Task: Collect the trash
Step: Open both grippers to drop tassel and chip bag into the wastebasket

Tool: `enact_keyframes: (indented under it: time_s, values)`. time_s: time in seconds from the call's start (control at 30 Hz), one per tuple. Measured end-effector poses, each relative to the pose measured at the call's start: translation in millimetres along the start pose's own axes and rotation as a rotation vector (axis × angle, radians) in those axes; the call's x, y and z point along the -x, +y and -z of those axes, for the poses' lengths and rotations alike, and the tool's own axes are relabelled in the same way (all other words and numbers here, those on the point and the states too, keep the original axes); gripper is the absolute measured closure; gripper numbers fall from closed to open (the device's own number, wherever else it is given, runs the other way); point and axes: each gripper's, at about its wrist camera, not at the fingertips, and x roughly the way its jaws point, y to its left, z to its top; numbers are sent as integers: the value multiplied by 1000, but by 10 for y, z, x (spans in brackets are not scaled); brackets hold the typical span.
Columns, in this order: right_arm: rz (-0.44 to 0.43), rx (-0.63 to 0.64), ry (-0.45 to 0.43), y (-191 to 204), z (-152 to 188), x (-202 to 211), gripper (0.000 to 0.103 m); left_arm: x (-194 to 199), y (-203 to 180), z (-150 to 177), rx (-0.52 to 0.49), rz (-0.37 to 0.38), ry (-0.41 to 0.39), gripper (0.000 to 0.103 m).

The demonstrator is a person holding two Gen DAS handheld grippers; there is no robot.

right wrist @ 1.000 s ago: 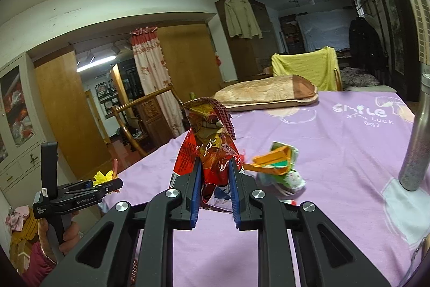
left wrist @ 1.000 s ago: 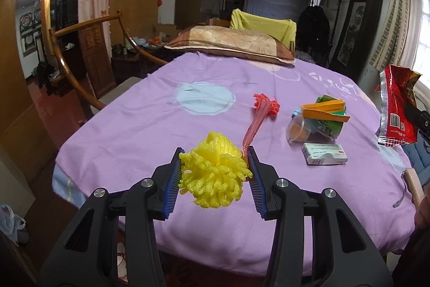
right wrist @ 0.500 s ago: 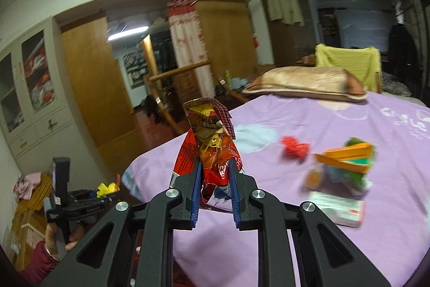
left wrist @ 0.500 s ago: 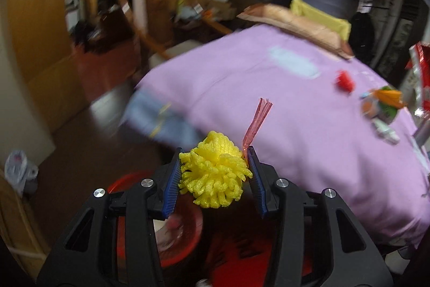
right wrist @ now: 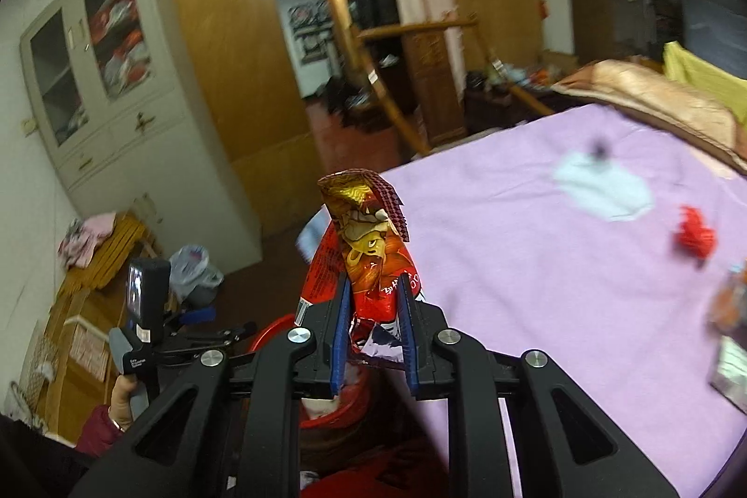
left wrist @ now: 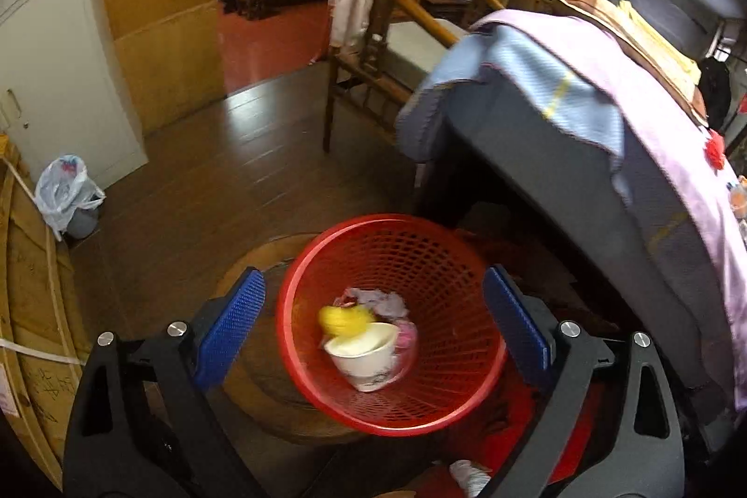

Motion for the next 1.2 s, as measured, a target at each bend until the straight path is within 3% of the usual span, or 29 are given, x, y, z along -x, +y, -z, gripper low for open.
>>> enact_keyframes:
  time_s: [0.17, 0.4, 0.5, 0.53, 0.87, 1.2]
  values:
    - [-49, 41, 104, 279, 30, -528, 84, -51, 280, 37, 49, -50, -3, 11]
    - [-96, 82, 241, 619, 169, -1209, 79, -115, 541, 92, 97, -56, 11, 11]
    - [-98, 89, 274, 700, 206, -1405, 62, -126, 584, 130, 106, -56, 17, 10]
    - [-94, 88, 281, 704, 213, -1437, 61, -134, 601, 137, 110, -56, 21, 10]
    - [-82, 59, 256, 630, 169, -1352, 61, -139, 549, 121, 102, -52, 21, 10]
    - [-65, 28, 147, 385, 126, -789, 60, 211, 146, -3, 24, -41, -45, 10]
